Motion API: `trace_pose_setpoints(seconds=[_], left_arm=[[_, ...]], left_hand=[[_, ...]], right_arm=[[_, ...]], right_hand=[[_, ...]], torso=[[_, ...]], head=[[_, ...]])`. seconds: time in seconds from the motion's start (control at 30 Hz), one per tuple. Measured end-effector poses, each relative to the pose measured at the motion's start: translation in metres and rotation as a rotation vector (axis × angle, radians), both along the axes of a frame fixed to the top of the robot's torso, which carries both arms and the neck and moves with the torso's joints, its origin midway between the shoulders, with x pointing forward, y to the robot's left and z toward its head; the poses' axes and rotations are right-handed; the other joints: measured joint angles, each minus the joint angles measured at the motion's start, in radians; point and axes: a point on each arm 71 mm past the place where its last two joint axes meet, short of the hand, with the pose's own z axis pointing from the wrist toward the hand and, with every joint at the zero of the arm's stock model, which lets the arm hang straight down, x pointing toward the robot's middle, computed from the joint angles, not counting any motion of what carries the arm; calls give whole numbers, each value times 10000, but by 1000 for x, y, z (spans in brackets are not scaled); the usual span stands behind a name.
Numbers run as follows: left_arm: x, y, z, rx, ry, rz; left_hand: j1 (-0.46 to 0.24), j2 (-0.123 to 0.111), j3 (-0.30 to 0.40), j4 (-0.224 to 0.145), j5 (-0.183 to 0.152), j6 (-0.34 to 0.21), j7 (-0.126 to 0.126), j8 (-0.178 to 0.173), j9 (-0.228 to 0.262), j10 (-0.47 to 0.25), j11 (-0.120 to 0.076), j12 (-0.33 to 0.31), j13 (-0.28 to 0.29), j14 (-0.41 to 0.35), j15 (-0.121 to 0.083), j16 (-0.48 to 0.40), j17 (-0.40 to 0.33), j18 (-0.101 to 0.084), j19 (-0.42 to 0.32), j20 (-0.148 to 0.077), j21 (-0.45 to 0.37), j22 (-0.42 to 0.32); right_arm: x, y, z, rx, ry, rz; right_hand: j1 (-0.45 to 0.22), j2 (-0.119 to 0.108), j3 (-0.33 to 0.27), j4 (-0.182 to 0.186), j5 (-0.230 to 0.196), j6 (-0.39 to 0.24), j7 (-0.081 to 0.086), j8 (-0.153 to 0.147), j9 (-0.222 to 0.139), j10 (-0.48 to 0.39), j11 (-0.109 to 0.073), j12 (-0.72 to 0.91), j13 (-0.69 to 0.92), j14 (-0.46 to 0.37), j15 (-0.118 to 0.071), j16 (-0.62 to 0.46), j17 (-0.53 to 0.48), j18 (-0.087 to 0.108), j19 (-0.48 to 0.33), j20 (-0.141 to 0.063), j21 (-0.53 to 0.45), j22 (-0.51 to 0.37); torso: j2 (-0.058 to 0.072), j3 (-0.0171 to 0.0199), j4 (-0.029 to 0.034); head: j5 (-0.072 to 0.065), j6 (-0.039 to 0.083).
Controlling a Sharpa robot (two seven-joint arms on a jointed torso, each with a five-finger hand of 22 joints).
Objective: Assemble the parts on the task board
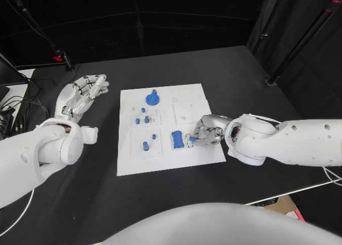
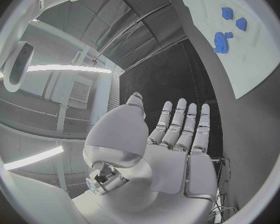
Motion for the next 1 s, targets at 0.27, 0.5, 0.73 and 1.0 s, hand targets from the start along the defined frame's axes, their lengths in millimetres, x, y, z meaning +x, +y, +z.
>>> trace_pose_setpoints(seconds=[0.27, 0.5, 0.73, 1.0], left_arm=[[0, 0, 0, 0, 6, 3], [0, 0, 0, 8, 5, 11], [1, -1, 0, 5, 9, -8], [1, -2, 0, 7, 17, -13]], left_hand=[[0, 0, 0, 0, 0, 0, 0, 0, 0, 0, 0, 0, 0, 0, 0, 0, 1, 0, 0, 0, 0, 1], [0, 0, 0, 0, 0, 0, 0, 0, 0, 0, 0, 0, 0, 0, 0, 0, 1, 0, 0, 0, 0, 1], [0, 0, 0, 0, 0, 0, 0, 0, 0, 0, 0, 0, 0, 0, 0, 0, 1, 0, 0, 0, 0, 1], [0, 0, 0, 0, 0, 0, 0, 0, 0, 0, 0, 0, 0, 0, 0, 0, 2, 0, 0, 0, 0, 2]], right_arm=[[-3, -7, 1, 473, -130, -274], [-11, -10, 5, 1891, 333, -939], [-16, -12, 1, 3419, 1474, -2055], [-17, -12, -9, 4605, 2886, -3237]], right_hand=[[-42, -68, 310, 82, -17, 191, 50, -143, -59, 0, 0, 0, 0, 0, 0, 0, 0, -1, 0, 0, -38, -1], [-354, -238, 371, 140, 459, 294, 82, -233, -131, 0, 0, 0, 0, 0, -1, 0, 0, 0, 0, 0, -49, -2], [-541, -292, 347, 164, 1010, 358, 145, -268, -182, 0, 0, 0, 0, 0, 0, 0, 0, -1, 0, 0, -99, -2], [-1064, -239, -89, 531, 1215, 601, -36, -413, -202, 0, 0, 0, 0, 0, -1, 0, 0, 0, 0, 0, -150, -3]], torso=[[1, 1, 0], [-3, 0, 0], [-3, -5, 6], [3, -5, 13]], head=[[51, 0], [32, 0], [18, 0], [58, 0]])
